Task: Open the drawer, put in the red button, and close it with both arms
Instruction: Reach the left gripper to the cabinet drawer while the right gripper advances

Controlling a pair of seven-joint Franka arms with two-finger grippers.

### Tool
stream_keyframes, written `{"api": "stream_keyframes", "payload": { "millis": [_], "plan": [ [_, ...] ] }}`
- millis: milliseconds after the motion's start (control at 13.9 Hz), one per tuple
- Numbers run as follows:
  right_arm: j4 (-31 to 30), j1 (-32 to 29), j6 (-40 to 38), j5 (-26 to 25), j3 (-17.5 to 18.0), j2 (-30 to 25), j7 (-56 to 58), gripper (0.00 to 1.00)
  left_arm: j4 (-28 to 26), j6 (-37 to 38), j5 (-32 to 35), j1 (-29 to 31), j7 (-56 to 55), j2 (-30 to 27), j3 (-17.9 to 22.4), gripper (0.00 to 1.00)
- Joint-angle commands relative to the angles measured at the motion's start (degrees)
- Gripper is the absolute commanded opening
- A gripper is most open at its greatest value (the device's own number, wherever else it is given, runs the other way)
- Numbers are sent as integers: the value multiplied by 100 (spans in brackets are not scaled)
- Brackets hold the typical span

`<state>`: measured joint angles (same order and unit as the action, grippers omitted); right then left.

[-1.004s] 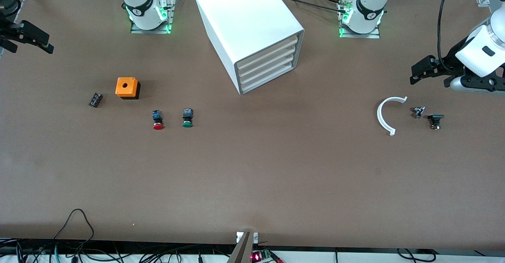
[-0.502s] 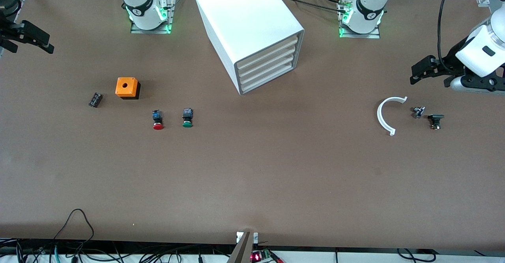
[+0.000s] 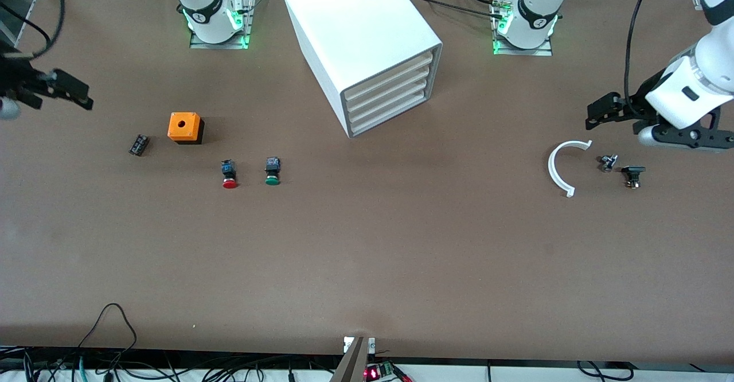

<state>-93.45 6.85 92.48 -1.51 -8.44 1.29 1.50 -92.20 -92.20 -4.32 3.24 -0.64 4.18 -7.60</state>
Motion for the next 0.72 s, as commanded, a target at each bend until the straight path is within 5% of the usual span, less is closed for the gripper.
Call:
{"api": "stream_keyframes", "payload": {
  "millis": [0,287,645],
  "plan": [
    [64,-8,340,177,1,440,-1,100,79,53,-288,-122,90,283,13,100],
    [256,114,577,327,36,1258,18,100,-53,36,-675,-438,116,1223,-75,100],
    [231,256,816,336,27,1532,8,100,-315,-17,-1999,-596,405,1857,-93,100]
  ]
}}
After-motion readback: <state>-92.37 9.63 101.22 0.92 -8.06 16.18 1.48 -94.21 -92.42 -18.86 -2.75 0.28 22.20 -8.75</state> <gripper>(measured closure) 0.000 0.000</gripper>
